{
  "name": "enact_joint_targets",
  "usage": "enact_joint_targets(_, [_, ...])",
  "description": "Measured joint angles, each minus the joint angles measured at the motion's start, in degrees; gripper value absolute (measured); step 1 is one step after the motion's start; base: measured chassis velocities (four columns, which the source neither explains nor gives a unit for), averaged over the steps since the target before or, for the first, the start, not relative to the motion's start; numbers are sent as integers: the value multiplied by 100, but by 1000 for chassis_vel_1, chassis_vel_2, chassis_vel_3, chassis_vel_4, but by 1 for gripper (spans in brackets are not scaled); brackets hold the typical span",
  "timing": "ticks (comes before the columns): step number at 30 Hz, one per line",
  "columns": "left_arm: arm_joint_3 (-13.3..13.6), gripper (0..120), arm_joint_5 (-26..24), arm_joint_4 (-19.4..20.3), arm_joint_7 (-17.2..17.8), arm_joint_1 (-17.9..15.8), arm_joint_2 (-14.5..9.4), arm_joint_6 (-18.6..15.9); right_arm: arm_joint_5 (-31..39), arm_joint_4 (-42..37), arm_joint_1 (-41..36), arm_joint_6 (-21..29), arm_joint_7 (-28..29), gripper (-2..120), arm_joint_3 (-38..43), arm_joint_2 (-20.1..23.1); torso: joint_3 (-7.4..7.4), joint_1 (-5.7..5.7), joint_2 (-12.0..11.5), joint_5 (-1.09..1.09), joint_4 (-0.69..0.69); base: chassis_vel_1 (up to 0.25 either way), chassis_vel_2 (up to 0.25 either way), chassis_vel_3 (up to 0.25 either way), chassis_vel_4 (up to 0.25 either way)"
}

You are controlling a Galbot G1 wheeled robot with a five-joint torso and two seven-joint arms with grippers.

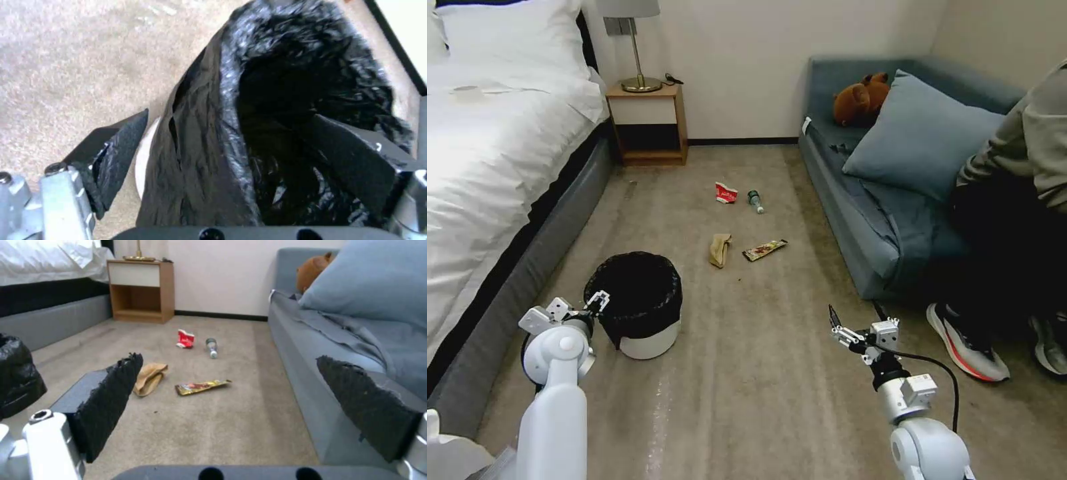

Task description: Pick up the trash bin, then pick up the garbage on the floor and place it into the trash bin.

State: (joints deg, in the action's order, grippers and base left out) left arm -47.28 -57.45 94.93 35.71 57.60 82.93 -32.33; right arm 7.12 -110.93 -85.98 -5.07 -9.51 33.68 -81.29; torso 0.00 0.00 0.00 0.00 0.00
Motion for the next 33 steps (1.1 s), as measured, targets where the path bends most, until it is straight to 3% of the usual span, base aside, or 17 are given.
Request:
enact_joint_targets(8, [11, 91, -11, -478, 192, -264, 59, 32, -21, 18, 10, -68, -27, 100, 13, -19, 0, 0, 0, 0, 0, 0, 0, 0, 0])
enact_joint_targets(14, [18, 65, 4, -591, 230, -277, 80, 90, -25, 42, -11, -165, -33, 100, 17, -41, 0, 0, 0, 0, 0, 0, 0, 0, 0])
enact_joint_targets(15, [18, 65, 4, -591, 230, -277, 80, 90, -25, 42, -11, -165, -33, 100, 17, -41, 0, 0, 0, 0, 0, 0, 0, 0, 0])
enact_joint_targets(16, [18, 57, 19, -596, 228, -263, 80, 93, -1, 42, 4, -169, -49, 100, 44, -46, 0, 0, 0, 0, 0, 0, 0, 0, 0])
enact_joint_targets(22, [18, 41, 32, -596, 218, -243, 76, 98, 37, 4, 35, -165, -59, 100, 91, -31, 0, 0, 0, 0, 0, 0, 0, 0, 0])
enact_joint_targets(24, [18, 29, 74, -588, 209, -226, 79, 109, 43, 1, 30, -169, -69, 100, 79, -20, 0, 0, 0, 0, 0, 0, 0, 0, 0])
enact_joint_targets(28, [18, 19, 114, -582, 204, -205, 84, 119, 43, 25, 35, -184, -70, 100, 71, -28, 0, 0, 0, 0, 0, 0, 0, 0, 0])
enact_joint_targets(30, [12, 8, 133, -568, 196, -176, 84, 122, 43, 38, 43, -191, -72, 100, 68, -29, -1, 0, 0, 0, 1, 0, 0, 0, 0])
enact_joint_targets(33, [8, 3, 133, -549, 183, -135, 80, 117, 44, 55, 51, -215, -71, 100, 67, -25, 0, 0, 0, -5, 0, 0, 0, 0, 0])
